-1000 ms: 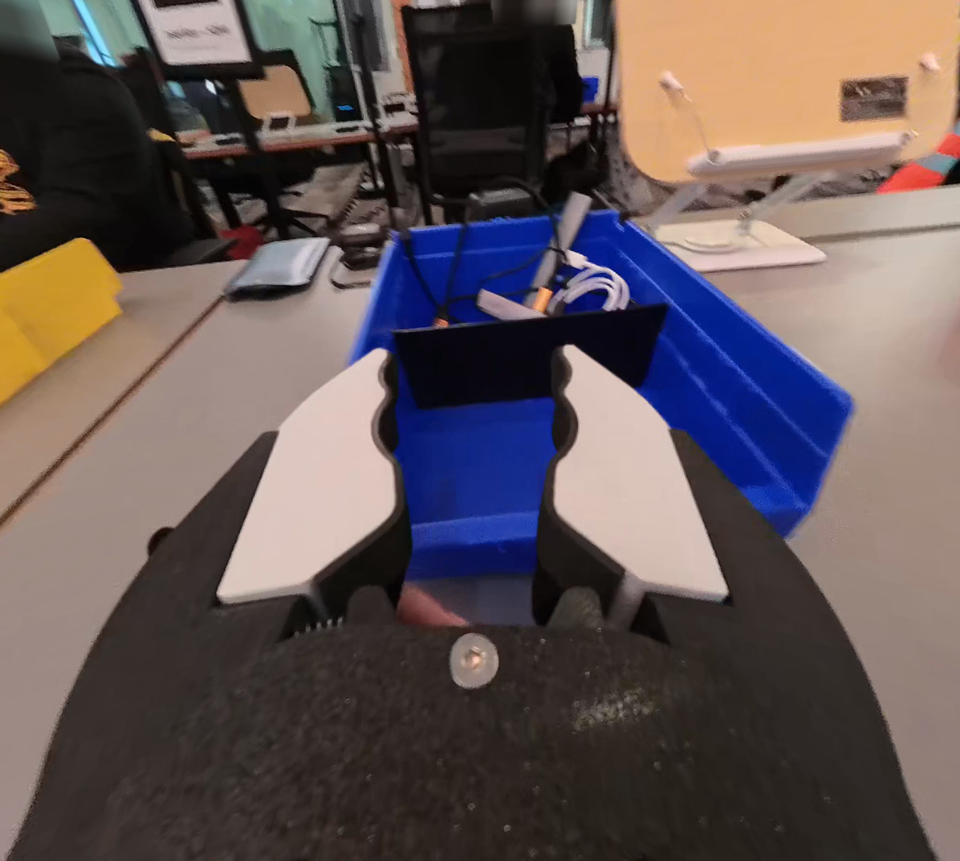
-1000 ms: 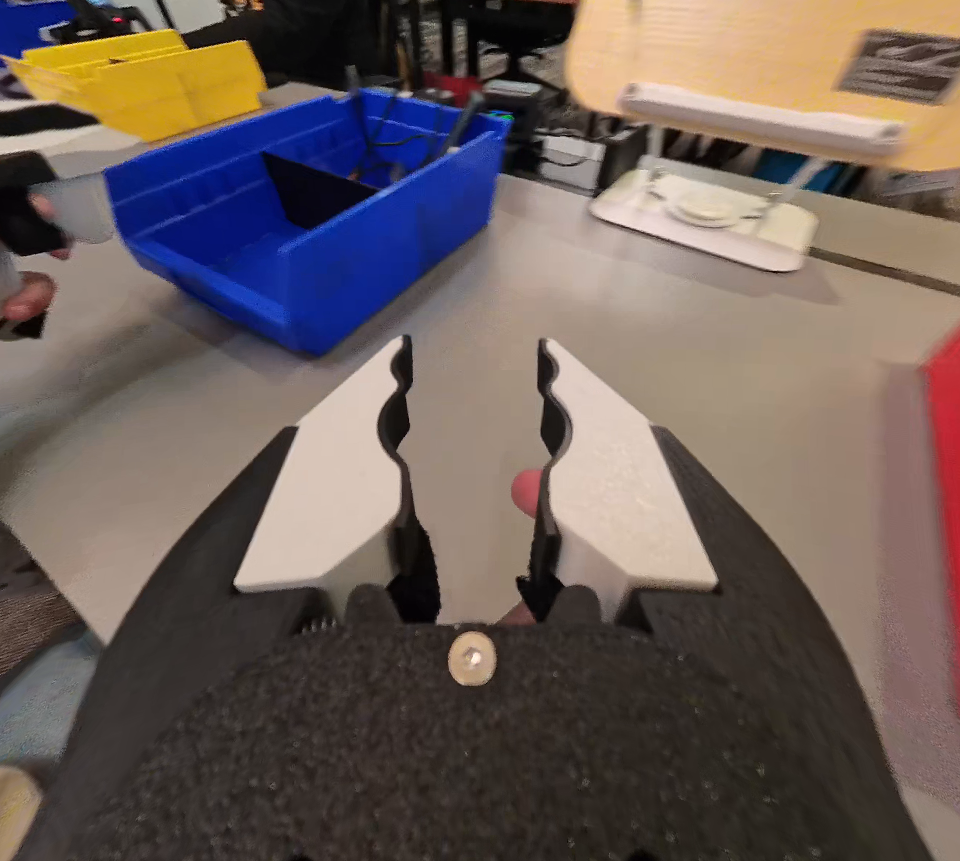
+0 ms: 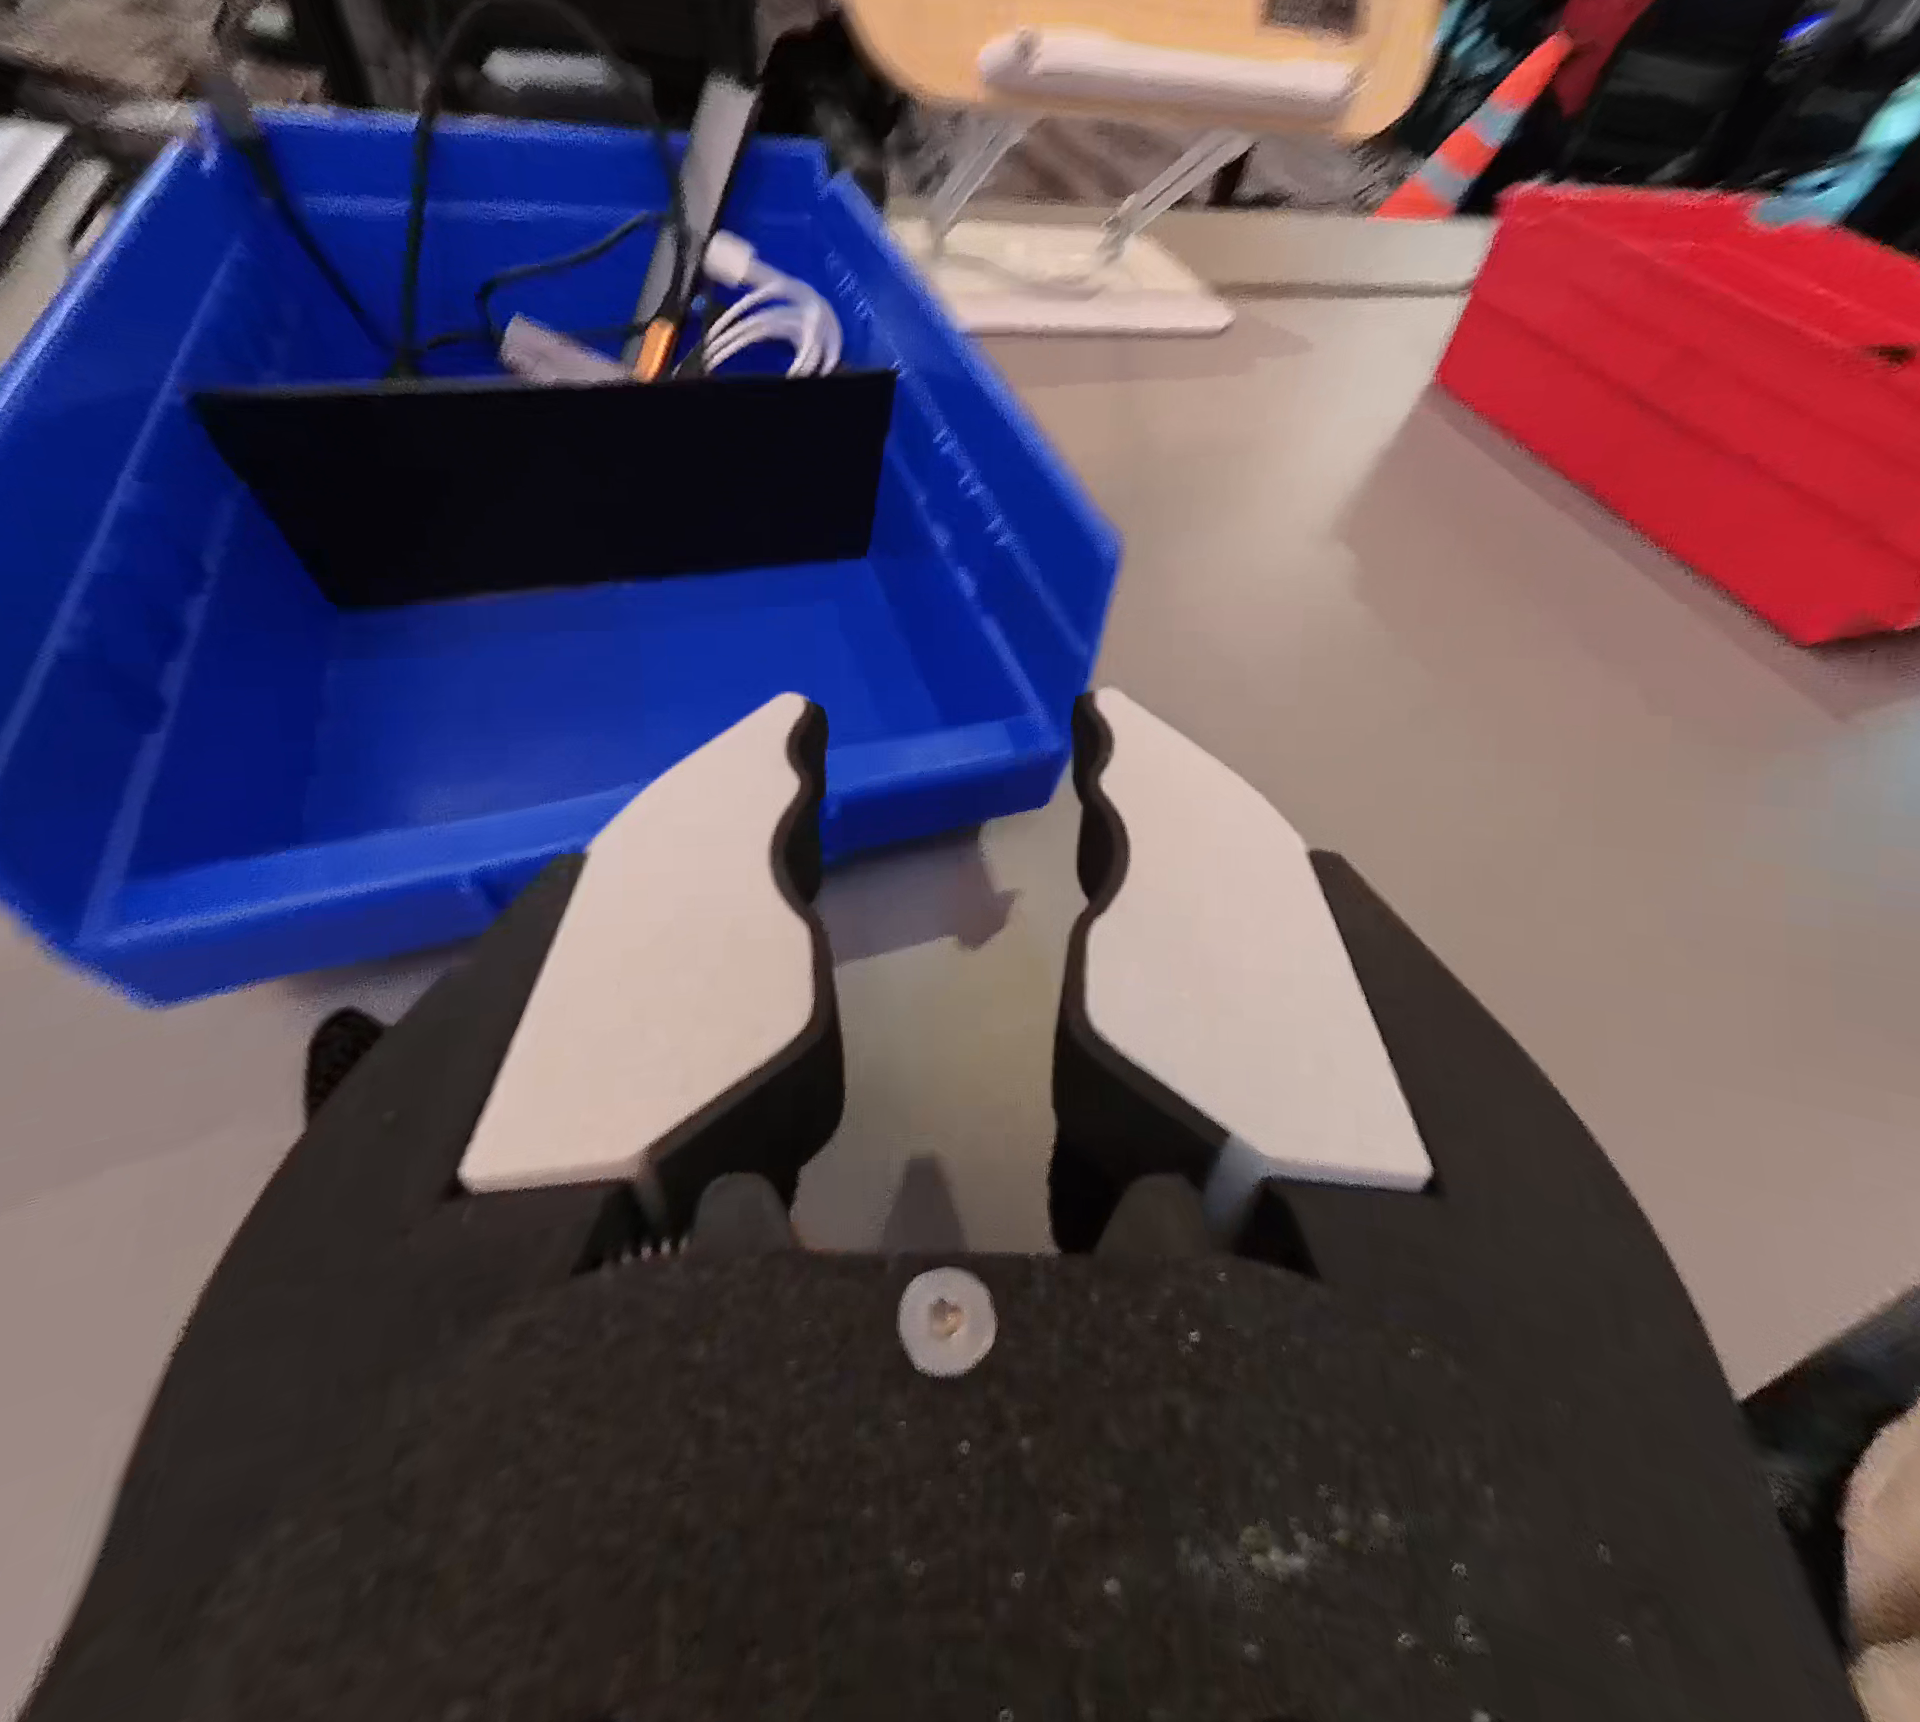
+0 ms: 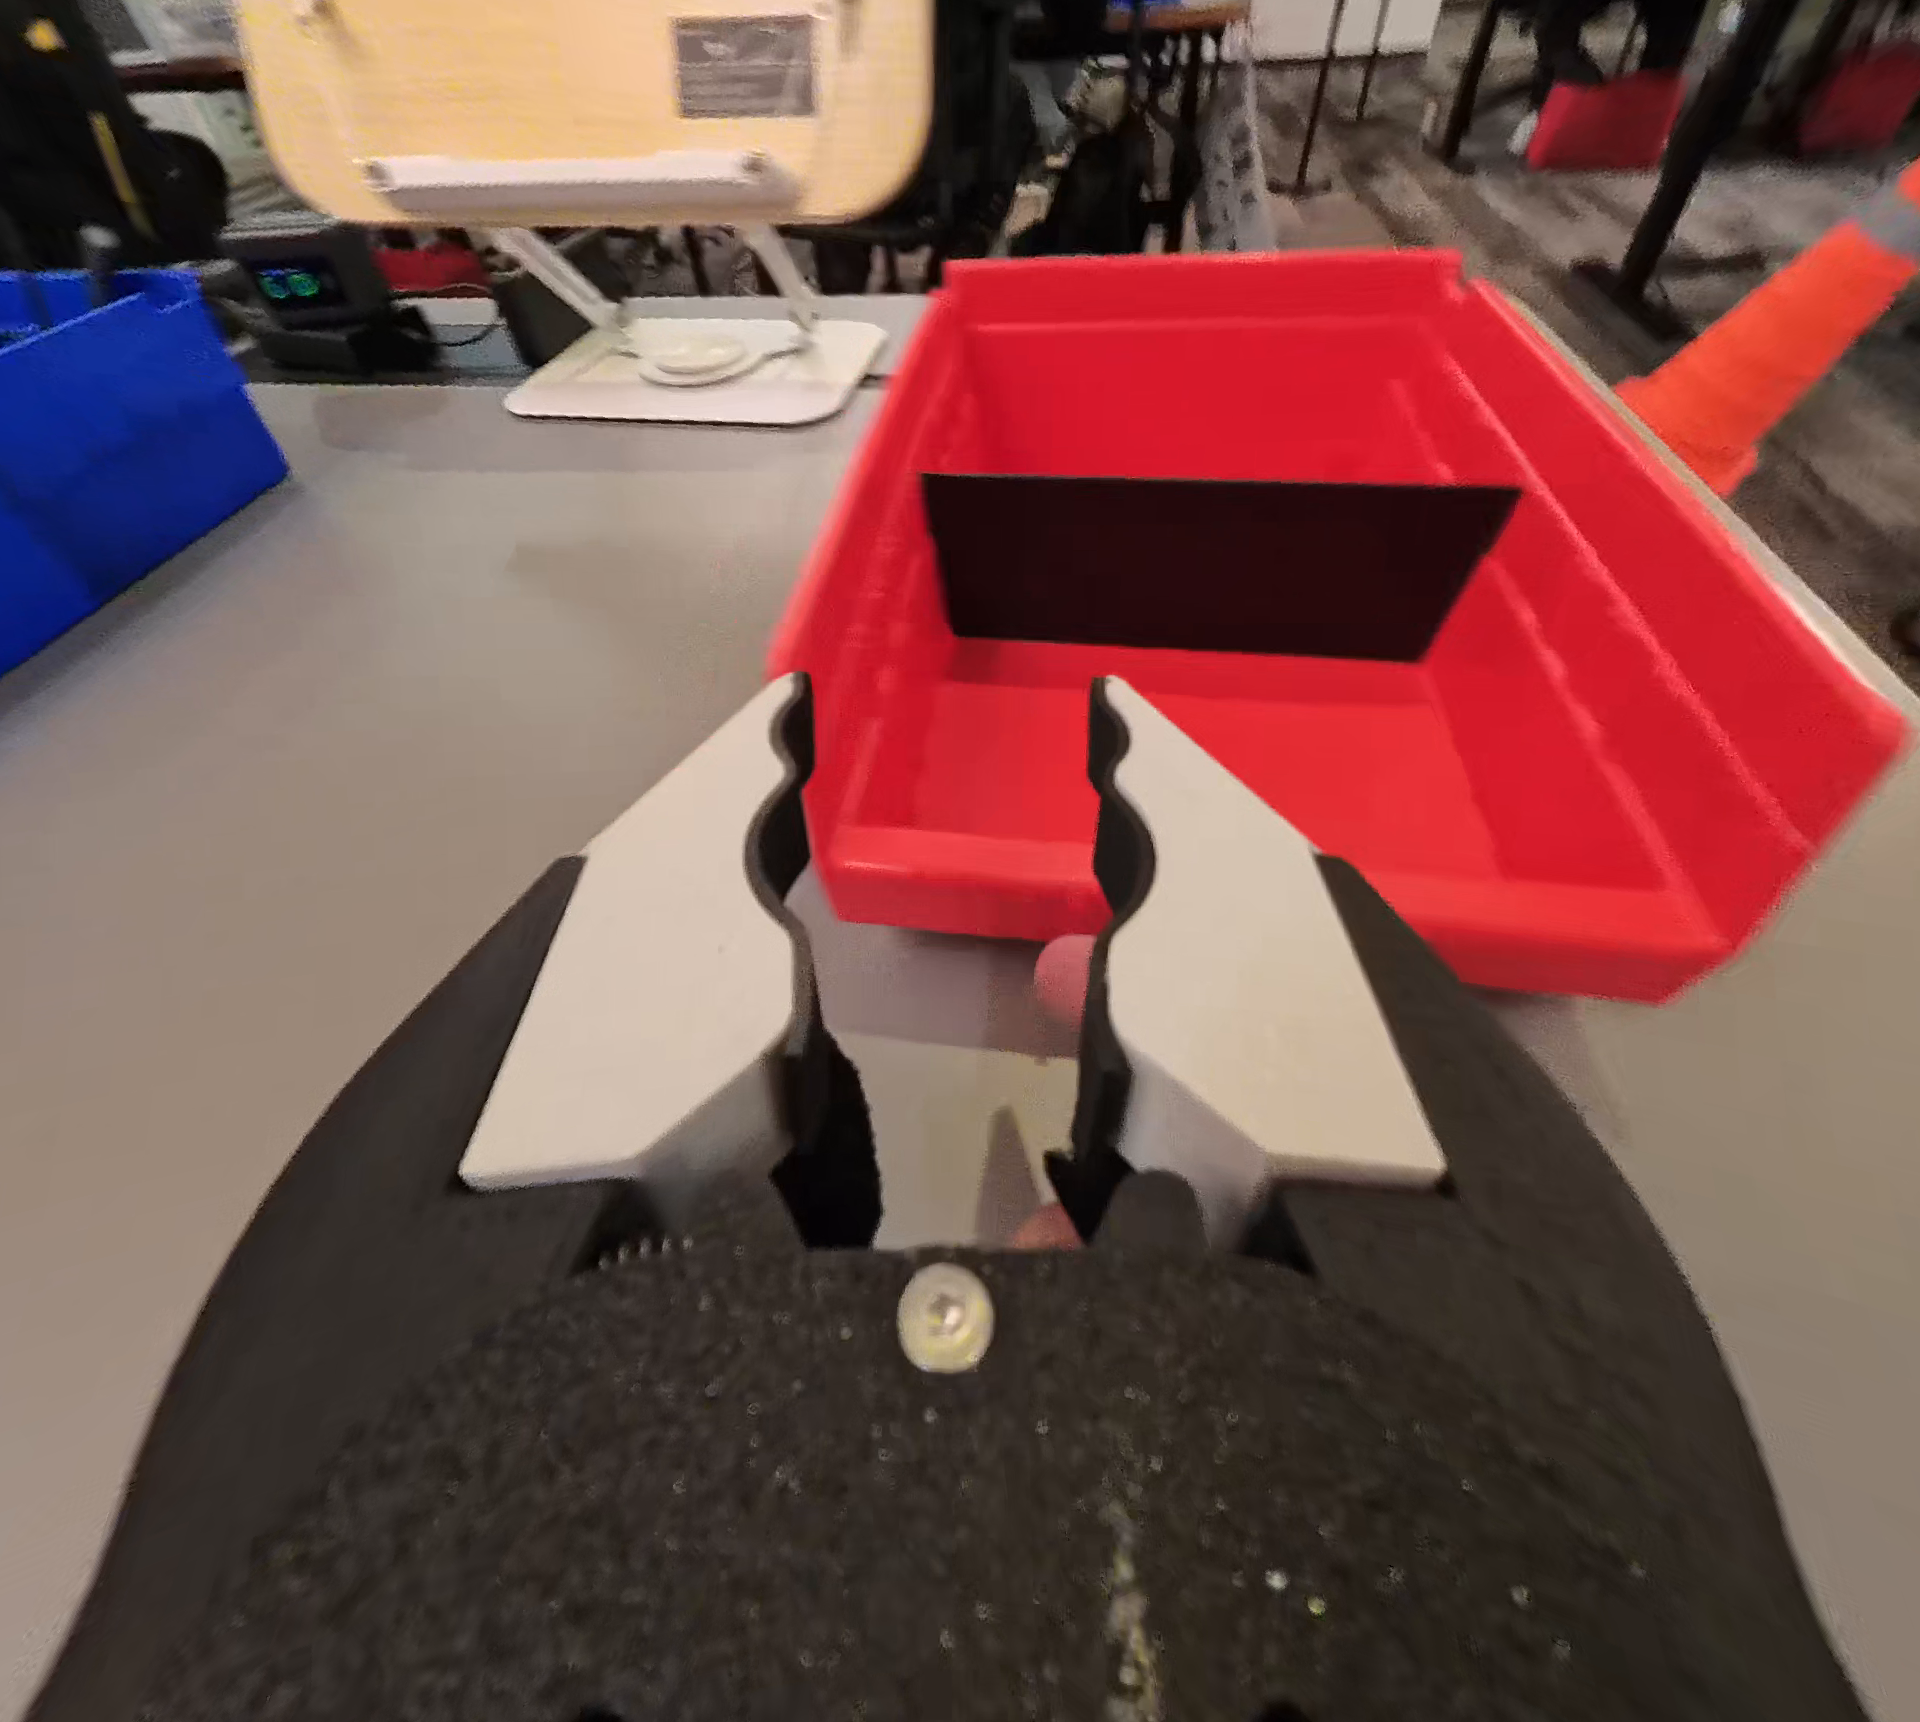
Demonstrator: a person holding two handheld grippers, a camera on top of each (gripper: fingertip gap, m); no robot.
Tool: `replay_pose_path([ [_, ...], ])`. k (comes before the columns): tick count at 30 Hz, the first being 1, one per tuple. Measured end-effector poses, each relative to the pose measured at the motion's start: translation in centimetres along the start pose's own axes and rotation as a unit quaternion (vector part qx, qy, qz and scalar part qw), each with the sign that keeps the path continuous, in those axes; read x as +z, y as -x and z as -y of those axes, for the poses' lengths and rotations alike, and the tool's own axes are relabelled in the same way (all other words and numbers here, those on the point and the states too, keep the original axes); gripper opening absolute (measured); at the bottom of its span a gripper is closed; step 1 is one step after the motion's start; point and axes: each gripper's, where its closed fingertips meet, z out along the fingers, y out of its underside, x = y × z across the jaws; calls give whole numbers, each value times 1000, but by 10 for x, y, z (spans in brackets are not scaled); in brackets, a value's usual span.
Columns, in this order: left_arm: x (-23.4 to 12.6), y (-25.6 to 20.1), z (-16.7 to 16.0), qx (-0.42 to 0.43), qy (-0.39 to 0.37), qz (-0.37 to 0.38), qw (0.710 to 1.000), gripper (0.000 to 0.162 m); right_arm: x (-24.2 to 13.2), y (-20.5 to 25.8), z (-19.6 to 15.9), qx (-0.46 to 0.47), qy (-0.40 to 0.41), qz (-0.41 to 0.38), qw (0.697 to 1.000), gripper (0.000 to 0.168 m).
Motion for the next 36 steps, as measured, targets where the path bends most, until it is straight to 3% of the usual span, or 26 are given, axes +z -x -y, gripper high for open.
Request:
replay_pose_path([
  [3,-11,-17,28,3,-95,-53,994,42,-1,60,-1,-33,-6,54,998,55],
  [5,-15,-31,30,2,-106,-102,989,42,-3,98,-6,-28,-2,102,994,55],
  [9,-6,-49,6,-37,-33,-183,982,41,-1,148,-22,-12,23,184,983,54],
  [12,5,-57,-10,-126,68,-214,966,49,4,148,-28,-36,28,190,981,54],
  [15,9,-66,-11,-258,176,-264,913,59,10,140,-34,-36,42,188,981,54],
  [17,9,-68,9,-308,190,-307,880,61,11,136,-32,-22,40,190,981,54],
  [21,44,-18,48,-256,182,-208,926,59,13,136,-35,-4,49,203,978,53],
  [24,86,26,78,-260,192,-132,937,52,11,139,-36,-5,51,209,977,53],
  [27,135,79,86,-217,234,-30,947,52,10,140,-35,-8,48,210,976,53],
  [31,180,131,64,-178,332,53,925,49,11,136,-35,1,49,207,977,53],
  [36,208,146,31,-258,395,46,880,53,13,129,-36,21,55,202,978,53],
])
